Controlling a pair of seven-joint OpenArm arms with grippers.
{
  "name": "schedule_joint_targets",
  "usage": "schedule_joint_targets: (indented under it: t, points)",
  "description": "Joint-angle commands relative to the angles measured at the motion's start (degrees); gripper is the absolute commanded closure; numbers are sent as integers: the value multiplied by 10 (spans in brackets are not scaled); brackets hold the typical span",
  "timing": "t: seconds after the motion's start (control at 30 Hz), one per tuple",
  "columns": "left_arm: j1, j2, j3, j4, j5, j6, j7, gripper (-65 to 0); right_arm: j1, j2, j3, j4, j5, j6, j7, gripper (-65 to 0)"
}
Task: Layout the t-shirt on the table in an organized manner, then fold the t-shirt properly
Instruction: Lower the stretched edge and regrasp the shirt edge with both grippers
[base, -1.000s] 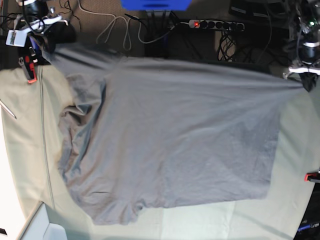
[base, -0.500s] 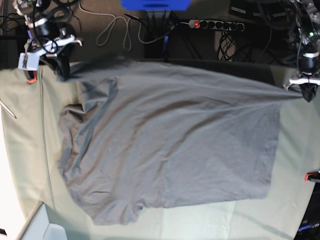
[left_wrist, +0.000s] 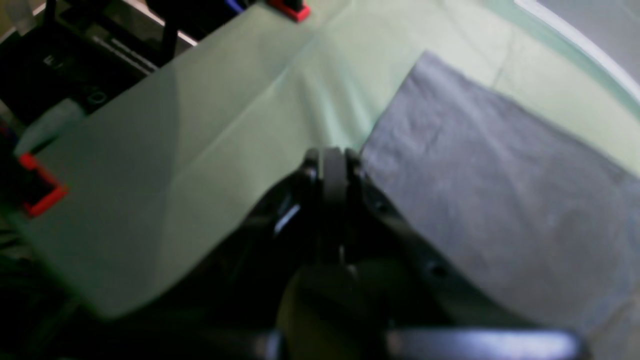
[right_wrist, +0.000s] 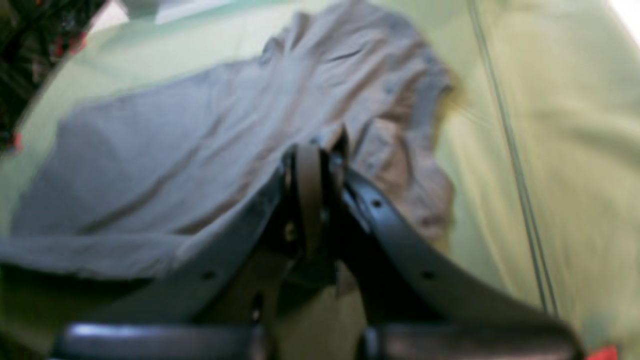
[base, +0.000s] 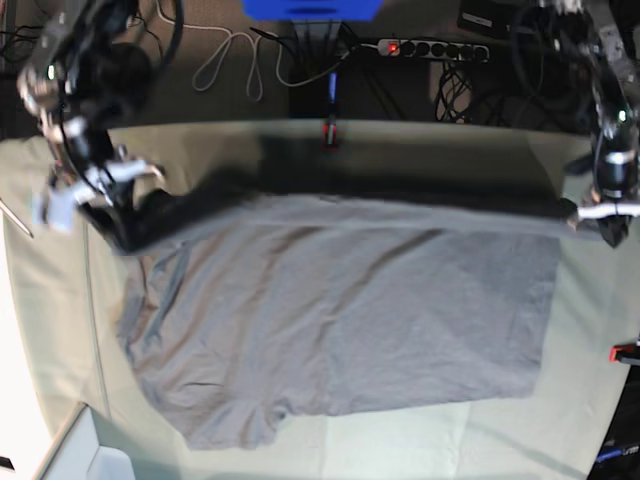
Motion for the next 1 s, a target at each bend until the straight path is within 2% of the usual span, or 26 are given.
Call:
schedule_joint_targets:
  t: [0.0,0.13,0.27,0.4,0.6,0.63,0.7,0.77,0.87,0.93,0.97]
  points:
    - [-10,-8,-2,4,0,-3,-16,0,21,7,-7,8,-2,8,8,0]
    - [-36,-9,-2,-20,0,-3,-15,0,96,11,-23,-36,-41,8,-28,0]
    - [-71,-10,11,-55,0,-3,-15,0,169,12,-23,-120,-76,8,-28,0]
    - [-82,-36,42,-73,0,-3,-16,0,222,12,-23,-194,-127,8,-22,0]
    - [-132,-71,84,-120,0,-3,-16,-13,296,35,-22,-300,-148,8,-22,0]
    - [-140,-74,89,-130,0,-3,-16,-31,304,43,-23,-316,-151,8,-22,0]
    - [-153,-76,91,-152,0,2,-15,-108,319,56,-23,-350,-162,8,-23,0]
    - [-162,-76,91,-168,0,2,-15,-225,332,69,-21,-371,-176,8,-23,-16]
    - [-169,-75,90,-177,0,-1,-16,-377,332,90,-19,-374,-177,8,-23,-107]
    - [-170,-75,89,-177,0,-1,-17,-423,330,98,-19,-365,-177,8,-23,-165]
    - [-170,-75,89,-177,0,-1,-18,-426,325,101,-18,-357,-177,8,-23,-186]
